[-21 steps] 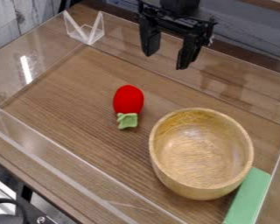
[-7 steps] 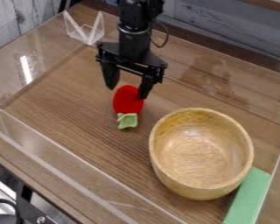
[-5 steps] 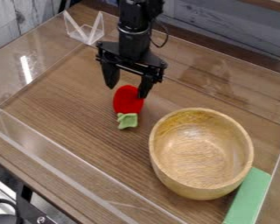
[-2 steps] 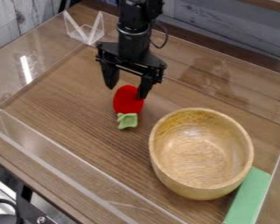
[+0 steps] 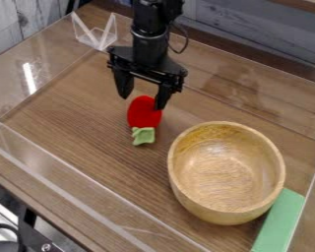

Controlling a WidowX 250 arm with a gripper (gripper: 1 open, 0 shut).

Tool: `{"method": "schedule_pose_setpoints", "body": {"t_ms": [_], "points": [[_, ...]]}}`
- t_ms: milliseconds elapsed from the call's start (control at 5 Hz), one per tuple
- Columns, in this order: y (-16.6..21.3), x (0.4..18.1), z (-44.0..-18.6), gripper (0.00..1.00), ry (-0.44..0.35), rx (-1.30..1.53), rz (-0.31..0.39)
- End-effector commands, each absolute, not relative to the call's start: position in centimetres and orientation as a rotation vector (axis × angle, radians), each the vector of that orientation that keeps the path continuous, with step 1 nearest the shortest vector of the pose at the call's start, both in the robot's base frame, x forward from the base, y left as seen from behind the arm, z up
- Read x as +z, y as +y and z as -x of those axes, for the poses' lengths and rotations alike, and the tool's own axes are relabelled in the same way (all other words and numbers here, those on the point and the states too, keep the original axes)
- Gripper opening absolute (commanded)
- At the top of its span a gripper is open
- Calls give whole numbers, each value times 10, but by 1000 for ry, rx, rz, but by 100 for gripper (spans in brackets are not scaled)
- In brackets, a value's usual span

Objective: Move the red object to the right side of the table

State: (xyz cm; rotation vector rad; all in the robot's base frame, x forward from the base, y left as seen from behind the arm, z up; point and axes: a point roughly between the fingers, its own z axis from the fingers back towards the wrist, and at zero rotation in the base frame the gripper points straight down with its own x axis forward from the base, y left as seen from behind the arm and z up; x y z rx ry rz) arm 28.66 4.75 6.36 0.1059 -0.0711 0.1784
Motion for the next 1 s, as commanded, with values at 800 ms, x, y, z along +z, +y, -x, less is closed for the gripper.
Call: {"method": "schedule_pose_setpoints", "body": {"t_ms": [800], "points": [[20, 107, -314, 0, -141, 177, -81]]}}
